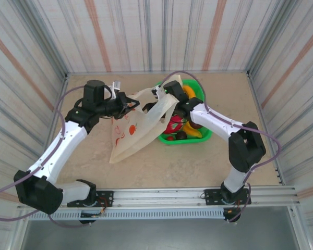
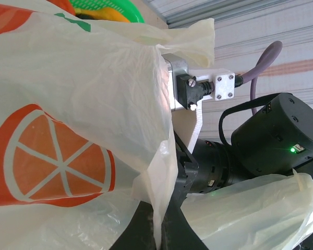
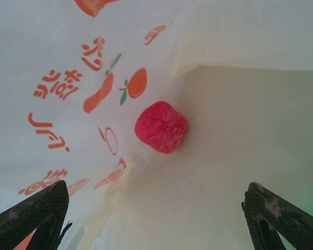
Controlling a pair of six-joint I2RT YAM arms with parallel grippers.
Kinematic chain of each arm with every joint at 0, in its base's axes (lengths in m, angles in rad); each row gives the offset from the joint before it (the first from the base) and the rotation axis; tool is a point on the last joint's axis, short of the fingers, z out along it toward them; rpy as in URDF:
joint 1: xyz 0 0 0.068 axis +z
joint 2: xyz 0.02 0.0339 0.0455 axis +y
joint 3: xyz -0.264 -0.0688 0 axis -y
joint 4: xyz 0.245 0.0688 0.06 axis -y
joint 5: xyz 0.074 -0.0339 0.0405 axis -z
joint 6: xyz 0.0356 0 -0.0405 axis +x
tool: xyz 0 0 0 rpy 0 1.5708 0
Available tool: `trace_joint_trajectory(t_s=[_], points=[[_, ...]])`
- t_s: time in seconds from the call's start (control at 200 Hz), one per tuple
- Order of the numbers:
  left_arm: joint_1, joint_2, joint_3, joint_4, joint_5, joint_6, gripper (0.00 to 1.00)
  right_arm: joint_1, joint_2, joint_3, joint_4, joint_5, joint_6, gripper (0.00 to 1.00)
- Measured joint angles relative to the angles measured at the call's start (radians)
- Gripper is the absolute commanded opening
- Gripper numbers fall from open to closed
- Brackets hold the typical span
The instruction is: Place the fake fruits into the plastic bag and tie a complex knot
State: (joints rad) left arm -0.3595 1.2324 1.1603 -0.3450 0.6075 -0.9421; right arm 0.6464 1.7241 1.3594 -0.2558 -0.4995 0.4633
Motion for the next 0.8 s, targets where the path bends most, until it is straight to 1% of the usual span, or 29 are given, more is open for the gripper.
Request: trace_joint_trajectory(t_s=[0.406, 0.581, 0.801], points=[[0.026, -0.020, -0.029, -0.002, 0.005, 0.026, 0.00, -0.037, -0.051, 0.006, -0.069, 0.053, -0.003, 0.90], [0.043, -0.057, -0.050, -0.002, 0.018, 0.039, 0.00, -0.082, -0.065, 0.039, -0.112, 0.084, 0.010, 0.91], [0.069, -0.104, -0.082, -0.002, 0.028, 0.041, 0.00, -0.148, -0.109, 0.051, -0.144, 0.087, 0.055, 0.92]])
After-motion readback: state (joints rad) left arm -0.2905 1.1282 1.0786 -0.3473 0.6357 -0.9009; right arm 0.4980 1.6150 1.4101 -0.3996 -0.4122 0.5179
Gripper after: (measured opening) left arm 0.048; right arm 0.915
